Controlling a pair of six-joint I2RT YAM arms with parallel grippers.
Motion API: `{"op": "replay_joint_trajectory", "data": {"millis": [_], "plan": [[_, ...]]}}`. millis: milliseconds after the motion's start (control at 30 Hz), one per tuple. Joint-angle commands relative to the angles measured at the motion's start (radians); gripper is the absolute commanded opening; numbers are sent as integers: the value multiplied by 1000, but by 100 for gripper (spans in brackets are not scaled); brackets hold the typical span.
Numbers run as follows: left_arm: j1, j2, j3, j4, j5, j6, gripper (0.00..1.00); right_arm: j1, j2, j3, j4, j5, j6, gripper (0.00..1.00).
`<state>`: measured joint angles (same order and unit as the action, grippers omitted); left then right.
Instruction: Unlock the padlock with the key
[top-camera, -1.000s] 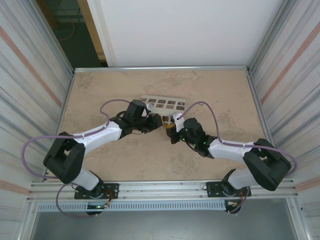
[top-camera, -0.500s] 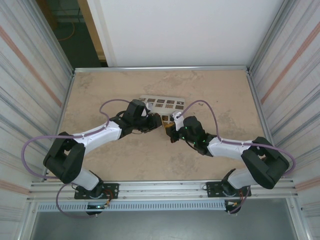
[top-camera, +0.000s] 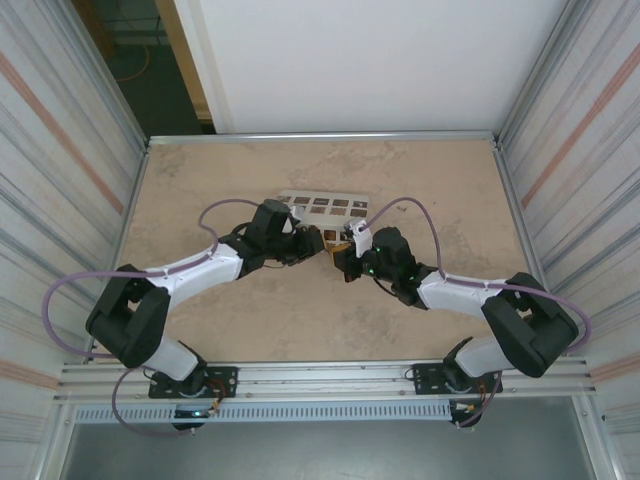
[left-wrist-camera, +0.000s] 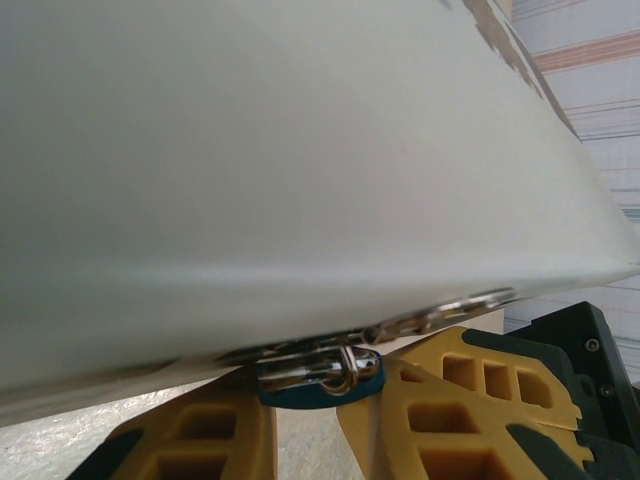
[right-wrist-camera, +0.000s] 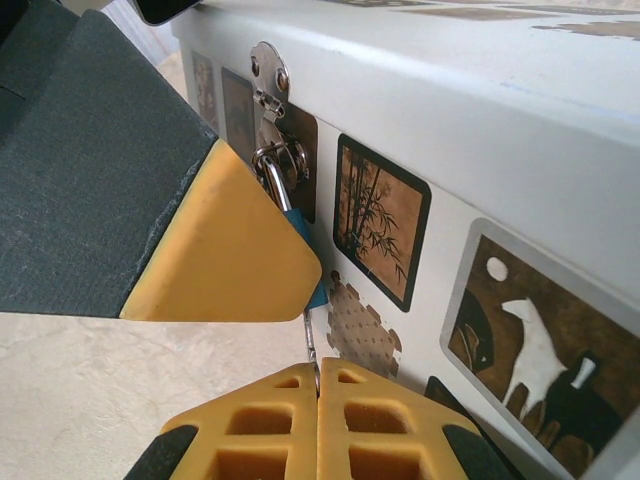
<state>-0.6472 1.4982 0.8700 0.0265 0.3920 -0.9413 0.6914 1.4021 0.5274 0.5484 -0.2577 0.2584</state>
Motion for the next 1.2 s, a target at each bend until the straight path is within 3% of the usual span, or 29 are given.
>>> {"op": "replay_joint_trajectory", "data": {"millis": [0, 433, 767, 1167], "plan": [[-14, -41, -12, 20, 77, -31, 15, 4, 0, 29, 126, 22, -24, 0], [-14, -55, 19, -17, 131, -57, 15, 5, -18, 38, 111, 45, -154, 0], [-14, -47, 21, -10, 130, -70, 15, -33, 15, 60, 153, -99, -89, 0], [-15, -29, 15, 38, 123, -91, 15, -9, 60, 79, 177, -83, -53, 0]]}}
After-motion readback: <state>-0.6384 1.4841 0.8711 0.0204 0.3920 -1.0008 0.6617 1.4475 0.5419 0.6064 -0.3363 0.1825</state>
